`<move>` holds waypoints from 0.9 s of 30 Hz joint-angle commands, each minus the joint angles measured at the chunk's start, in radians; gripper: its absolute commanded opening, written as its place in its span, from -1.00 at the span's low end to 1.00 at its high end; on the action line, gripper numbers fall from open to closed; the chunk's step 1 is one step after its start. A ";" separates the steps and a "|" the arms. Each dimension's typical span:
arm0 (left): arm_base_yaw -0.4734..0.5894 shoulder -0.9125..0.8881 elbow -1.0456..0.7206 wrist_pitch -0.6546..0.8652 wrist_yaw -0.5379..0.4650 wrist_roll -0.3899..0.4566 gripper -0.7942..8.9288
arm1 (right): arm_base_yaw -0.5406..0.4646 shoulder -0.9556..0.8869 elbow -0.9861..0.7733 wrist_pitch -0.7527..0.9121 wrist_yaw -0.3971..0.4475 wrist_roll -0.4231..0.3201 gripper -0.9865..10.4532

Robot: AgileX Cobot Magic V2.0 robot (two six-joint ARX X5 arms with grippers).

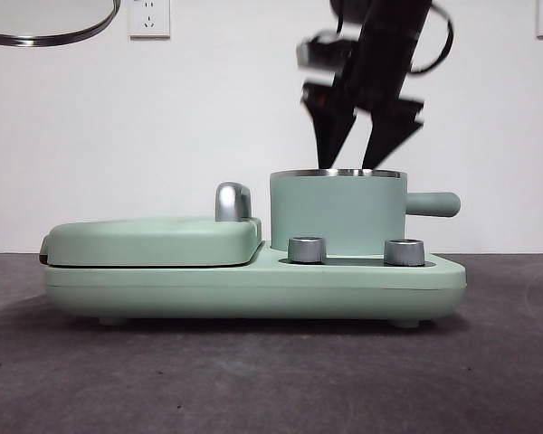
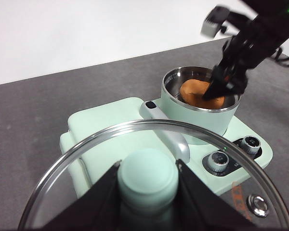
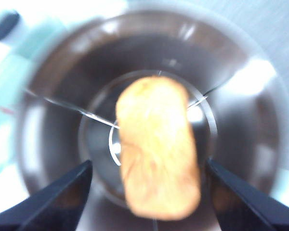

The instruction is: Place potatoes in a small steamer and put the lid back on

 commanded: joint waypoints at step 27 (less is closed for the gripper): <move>-0.009 0.043 0.015 0.029 0.014 0.000 -0.82 | 0.006 -1.368 -1.008 0.203 0.020 0.150 -0.39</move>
